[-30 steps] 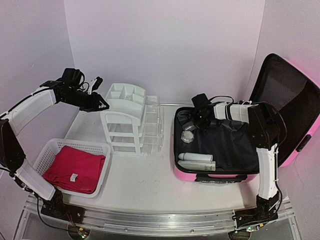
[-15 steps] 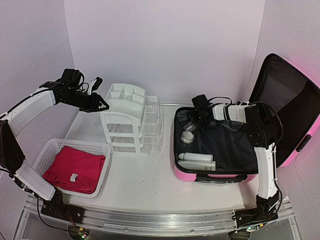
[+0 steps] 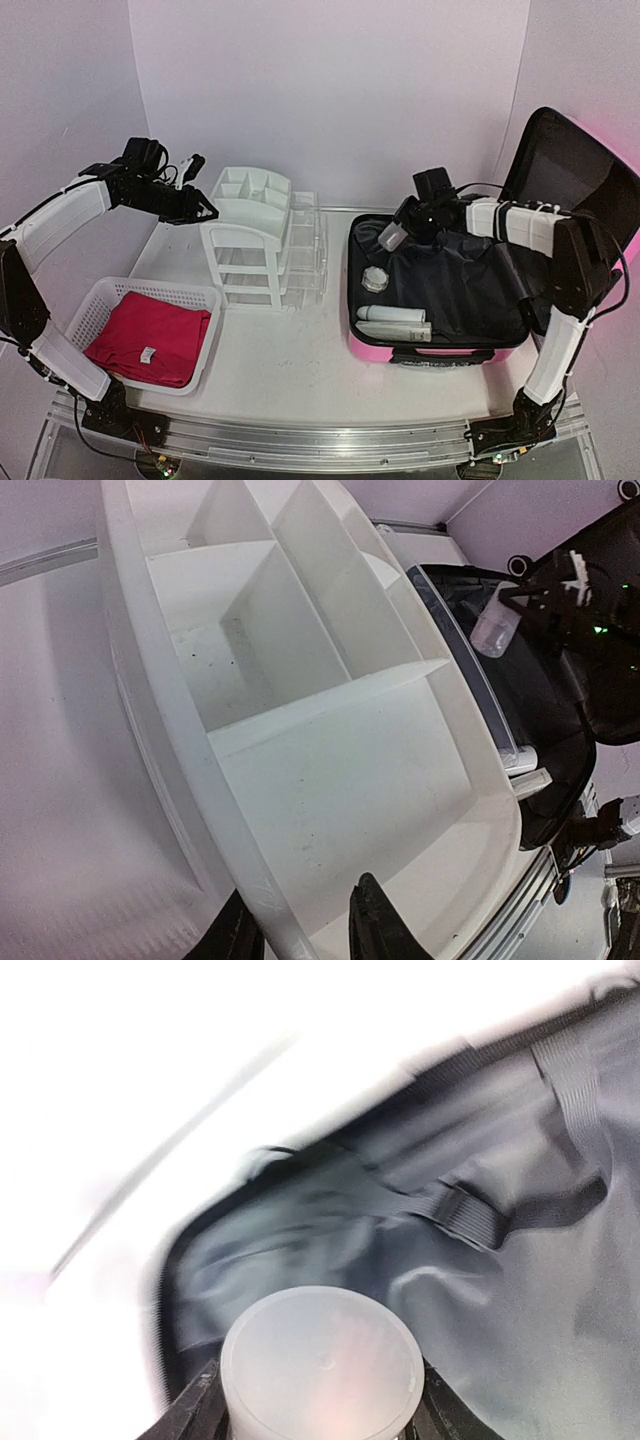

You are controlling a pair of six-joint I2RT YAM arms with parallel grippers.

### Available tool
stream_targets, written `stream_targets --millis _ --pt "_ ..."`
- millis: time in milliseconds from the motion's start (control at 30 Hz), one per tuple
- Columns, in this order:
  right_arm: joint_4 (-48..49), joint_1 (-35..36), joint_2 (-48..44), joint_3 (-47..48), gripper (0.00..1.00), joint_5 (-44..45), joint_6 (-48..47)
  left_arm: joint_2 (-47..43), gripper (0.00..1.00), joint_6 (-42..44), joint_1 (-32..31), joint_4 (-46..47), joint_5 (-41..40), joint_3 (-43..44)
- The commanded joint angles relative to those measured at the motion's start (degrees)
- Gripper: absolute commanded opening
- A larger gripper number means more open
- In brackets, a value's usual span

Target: Open, take out, and arrange the luggage

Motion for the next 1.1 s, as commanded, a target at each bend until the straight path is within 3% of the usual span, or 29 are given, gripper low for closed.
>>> stream_targets --millis 0,133,367,667,867,1067 --pt "6.43 0.23 -6.38 1.36 0.39 -12.76 -11.56 -1.14 0.30 0.47 -0.51 -2.28 1.95 -0.91" --pt "3.89 3.98 -5.39 8.03 0.39 -21.36 -14.93 -1.12 0.30 0.39 -0.52 -2.22 2.18 -0.99" --pt "-3.37 13.89 0.57 21.22 0.42 -24.46 -20.12 -0.78 0.30 0.38 -0.49 -2.13 2.08 -1.34" --pt "-15.91 19.14 11.83 36.71 0.45 -18.95 -22.27 -0.21 0.30 0.03 -0.49 -1.92 2.94 -1.43" --pt "-20.22 20.30 15.16 40.57 0.50 -11.77 -22.89 -0.41 0.30 -0.06 -0.54 -1.78 3.08 -1.52" --pt "-24.14 20.33 18.59 45.73 0.67 -10.24 -23.53 -0.51 0.30 -0.14 -0.52 -1.76 3.38 -1.52"
